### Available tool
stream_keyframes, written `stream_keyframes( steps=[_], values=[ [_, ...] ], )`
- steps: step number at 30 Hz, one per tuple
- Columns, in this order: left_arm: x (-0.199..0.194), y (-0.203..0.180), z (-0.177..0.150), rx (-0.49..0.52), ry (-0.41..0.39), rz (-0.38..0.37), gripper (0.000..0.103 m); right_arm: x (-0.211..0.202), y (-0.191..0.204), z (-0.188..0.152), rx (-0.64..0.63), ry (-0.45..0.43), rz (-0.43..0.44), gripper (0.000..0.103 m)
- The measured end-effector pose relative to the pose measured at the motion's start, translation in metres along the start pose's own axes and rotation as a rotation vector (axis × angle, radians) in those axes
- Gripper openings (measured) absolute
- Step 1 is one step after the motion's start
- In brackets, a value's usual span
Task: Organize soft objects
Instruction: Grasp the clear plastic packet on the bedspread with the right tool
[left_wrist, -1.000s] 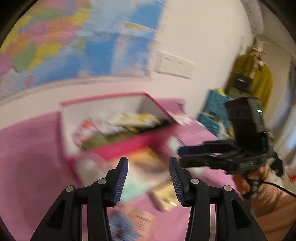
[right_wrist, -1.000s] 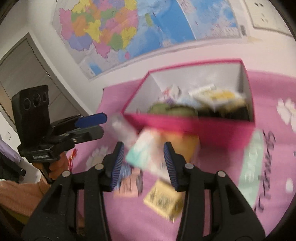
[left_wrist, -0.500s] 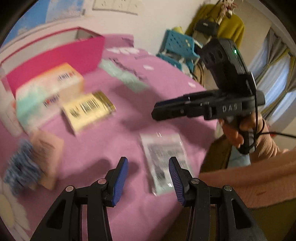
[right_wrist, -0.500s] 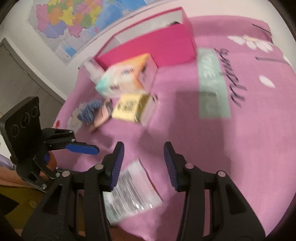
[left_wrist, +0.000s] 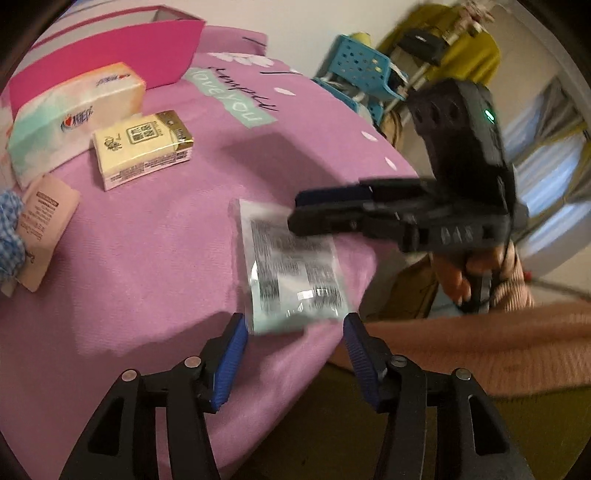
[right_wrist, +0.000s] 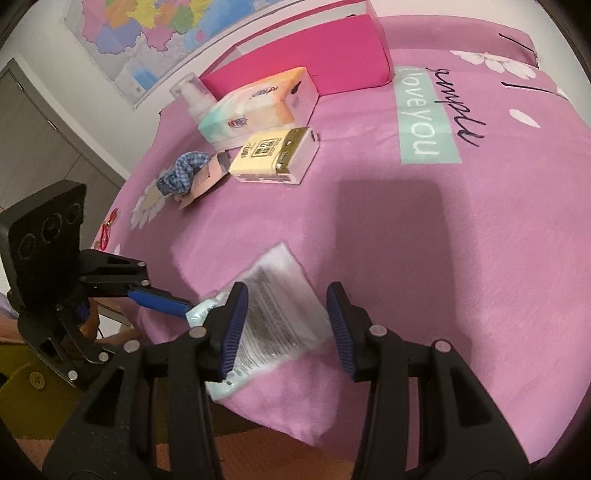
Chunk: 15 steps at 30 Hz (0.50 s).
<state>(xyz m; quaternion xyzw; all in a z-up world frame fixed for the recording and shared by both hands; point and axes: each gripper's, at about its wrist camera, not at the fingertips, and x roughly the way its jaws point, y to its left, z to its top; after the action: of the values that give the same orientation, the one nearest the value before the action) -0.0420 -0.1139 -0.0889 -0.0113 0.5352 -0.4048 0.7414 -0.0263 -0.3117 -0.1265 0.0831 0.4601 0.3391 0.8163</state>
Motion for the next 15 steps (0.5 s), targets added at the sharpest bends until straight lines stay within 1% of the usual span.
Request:
stream_keyframes(
  steps=[1,2,3,5,6,8,10,12,13,14,15],
  values=[
    [0.002,0.001,0.001,-0.018,-0.012,0.017,0.037,0.001,0.002,0.0,-0.001,-0.002,0.002,0.047],
    [0.003,0.004,0.002,-0.044,-0.027,0.054,0.019,0.001,0.003,-0.001,0.001,-0.003,0.008,0.047],
    [0.002,0.008,0.005,-0.071,-0.052,0.099,0.018,0.002,0.003,-0.001,0.008,-0.007,0.012,0.047],
    [-0.004,0.012,0.005,-0.091,-0.098,0.13,0.016,0.003,0.003,-0.002,0.039,-0.034,0.018,0.047],
    [-0.005,0.017,0.007,-0.107,-0.101,0.145,0.015,0.004,0.001,-0.002,0.058,-0.048,0.031,0.047],
    [-0.006,0.025,0.008,-0.14,-0.103,0.15,0.015,0.004,0.001,-0.002,0.057,-0.054,0.032,0.047],
    [-0.008,0.032,0.009,-0.165,-0.107,0.128,0.015,0.004,0.004,-0.002,0.044,-0.05,0.022,0.047],
    [-0.012,0.036,0.007,-0.181,-0.11,0.124,0.015,0.004,0.008,-0.002,0.023,-0.046,-0.003,0.047],
    [-0.014,0.039,0.006,-0.192,-0.105,0.103,0.016,0.004,0.01,-0.003,0.012,-0.047,-0.014,0.047],
    [-0.016,0.041,0.003,-0.203,-0.097,0.082,0.021,0.004,0.01,-0.003,0.004,-0.047,-0.022,0.047],
    [-0.018,0.044,0.0,-0.218,-0.085,0.049,0.022,0.005,0.011,-0.004,-0.001,-0.049,-0.029,0.047]
  ],
)
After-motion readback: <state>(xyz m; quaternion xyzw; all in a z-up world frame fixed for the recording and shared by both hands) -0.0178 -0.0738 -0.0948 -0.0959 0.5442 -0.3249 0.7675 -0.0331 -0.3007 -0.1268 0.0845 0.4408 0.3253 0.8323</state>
